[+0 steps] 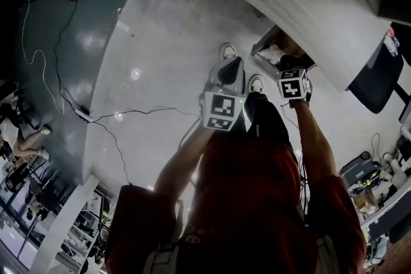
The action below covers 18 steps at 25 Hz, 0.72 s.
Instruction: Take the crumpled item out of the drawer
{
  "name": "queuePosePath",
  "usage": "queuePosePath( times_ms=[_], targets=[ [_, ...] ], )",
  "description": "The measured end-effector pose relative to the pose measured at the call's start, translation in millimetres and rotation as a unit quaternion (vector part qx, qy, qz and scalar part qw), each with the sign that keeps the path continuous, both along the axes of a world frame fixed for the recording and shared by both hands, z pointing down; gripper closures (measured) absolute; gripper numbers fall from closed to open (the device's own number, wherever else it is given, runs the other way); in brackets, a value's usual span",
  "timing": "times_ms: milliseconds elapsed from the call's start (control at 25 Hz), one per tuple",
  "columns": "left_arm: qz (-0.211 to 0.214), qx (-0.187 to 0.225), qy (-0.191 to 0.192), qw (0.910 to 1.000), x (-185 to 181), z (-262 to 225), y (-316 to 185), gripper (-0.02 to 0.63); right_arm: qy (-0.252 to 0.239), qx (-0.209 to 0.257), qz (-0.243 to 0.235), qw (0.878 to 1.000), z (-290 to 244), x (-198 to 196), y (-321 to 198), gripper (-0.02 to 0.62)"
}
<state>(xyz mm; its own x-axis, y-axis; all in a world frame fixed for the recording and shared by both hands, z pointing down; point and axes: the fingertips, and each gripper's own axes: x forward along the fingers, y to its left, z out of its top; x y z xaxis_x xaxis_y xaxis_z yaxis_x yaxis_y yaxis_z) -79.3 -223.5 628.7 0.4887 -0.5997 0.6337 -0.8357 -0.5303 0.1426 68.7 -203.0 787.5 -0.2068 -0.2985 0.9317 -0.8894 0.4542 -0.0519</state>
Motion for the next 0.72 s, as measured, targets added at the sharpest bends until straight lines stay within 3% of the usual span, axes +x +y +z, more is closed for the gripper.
queuePosePath(
  times_ms=[720],
  targets=[
    [-0.023,0.037,0.001,0.9990,21,-49,43,0.609,-0.033,0.080,-0.016,0.996,-84,5,29,0.595]
  ],
)
